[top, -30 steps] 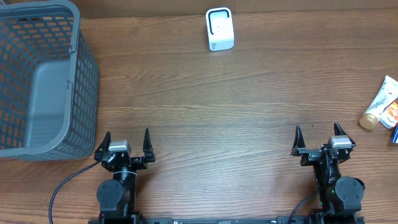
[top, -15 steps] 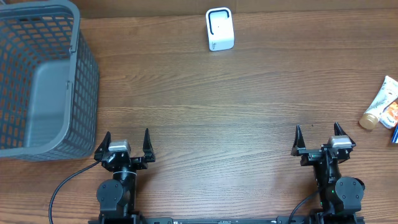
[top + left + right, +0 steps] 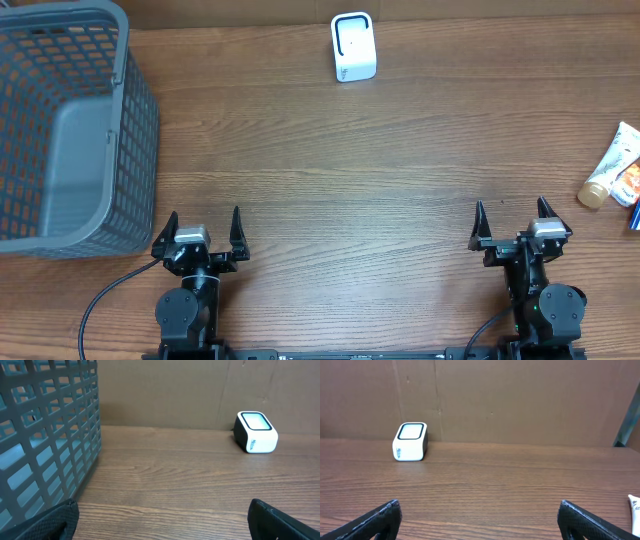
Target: Scan the item barcode
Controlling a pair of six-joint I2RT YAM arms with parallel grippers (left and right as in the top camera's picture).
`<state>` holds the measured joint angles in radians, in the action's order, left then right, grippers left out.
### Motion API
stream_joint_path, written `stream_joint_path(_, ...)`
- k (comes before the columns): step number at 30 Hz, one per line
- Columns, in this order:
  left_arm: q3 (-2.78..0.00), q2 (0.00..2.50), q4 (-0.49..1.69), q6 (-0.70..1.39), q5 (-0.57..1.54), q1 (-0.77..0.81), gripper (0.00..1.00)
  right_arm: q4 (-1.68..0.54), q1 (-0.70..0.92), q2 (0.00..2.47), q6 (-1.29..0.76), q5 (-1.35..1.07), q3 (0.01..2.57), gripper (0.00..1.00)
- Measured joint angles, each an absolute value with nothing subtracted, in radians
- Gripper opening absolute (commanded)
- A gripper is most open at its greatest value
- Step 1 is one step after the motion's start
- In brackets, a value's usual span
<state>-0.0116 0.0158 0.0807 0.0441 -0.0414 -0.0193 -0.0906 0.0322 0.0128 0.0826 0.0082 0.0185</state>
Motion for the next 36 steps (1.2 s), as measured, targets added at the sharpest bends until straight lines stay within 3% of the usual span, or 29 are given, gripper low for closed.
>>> stream_joint_path(36, -0.012, 0.016, 0.081, 0.044, -0.041, -0.02, 1.0, -0.09, 0.032, 0.013, 0.082, 0.019, 0.019, 1.0)
